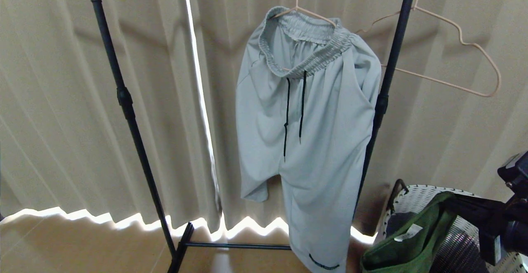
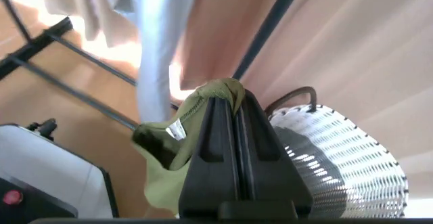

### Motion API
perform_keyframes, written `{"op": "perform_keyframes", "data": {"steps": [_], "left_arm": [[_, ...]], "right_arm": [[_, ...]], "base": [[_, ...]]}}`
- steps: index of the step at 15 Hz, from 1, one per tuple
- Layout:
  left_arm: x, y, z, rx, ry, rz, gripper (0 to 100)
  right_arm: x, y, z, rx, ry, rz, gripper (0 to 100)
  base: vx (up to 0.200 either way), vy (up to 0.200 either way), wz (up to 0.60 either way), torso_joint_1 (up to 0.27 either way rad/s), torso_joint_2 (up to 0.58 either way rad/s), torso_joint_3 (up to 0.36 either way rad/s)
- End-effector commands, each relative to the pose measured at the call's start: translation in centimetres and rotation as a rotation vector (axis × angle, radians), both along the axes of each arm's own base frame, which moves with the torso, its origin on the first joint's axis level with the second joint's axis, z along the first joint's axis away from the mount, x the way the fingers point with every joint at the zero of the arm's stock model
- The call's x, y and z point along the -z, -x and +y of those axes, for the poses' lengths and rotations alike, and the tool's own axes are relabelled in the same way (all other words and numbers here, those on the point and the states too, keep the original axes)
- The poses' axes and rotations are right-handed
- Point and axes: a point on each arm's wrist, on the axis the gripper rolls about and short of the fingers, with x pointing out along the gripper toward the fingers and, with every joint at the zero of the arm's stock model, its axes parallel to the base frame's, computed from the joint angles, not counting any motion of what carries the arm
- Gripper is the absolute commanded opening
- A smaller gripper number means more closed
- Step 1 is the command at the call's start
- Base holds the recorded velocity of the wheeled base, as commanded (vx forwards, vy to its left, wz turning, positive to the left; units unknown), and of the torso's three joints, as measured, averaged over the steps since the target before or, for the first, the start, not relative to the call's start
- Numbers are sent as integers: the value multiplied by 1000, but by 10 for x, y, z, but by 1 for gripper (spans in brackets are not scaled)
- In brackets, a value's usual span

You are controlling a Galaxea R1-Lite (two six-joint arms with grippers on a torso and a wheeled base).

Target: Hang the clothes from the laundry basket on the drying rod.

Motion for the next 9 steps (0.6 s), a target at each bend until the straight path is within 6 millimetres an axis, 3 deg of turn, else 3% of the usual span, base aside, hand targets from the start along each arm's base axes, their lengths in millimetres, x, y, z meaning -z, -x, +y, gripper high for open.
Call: {"op": "perform_keyframes", "data": {"steps": [1,3,9], "left_arm": [[0,0,0,-1,0,0,100],[0,0,0,-1,-1,-1,100],[-1,0,0,18,-64,-13,100]], "right_arm": [[-5,-7,3,-24,-7,1,0],[-4,-16,8,-46,-5,22,0],[-24,-36,38,-171,-19,-10,0]], "base": [[-200,0,0,-2,-2,-2],[-200,0,0,0,0,2],[0,0,0,0,0,0]]}}
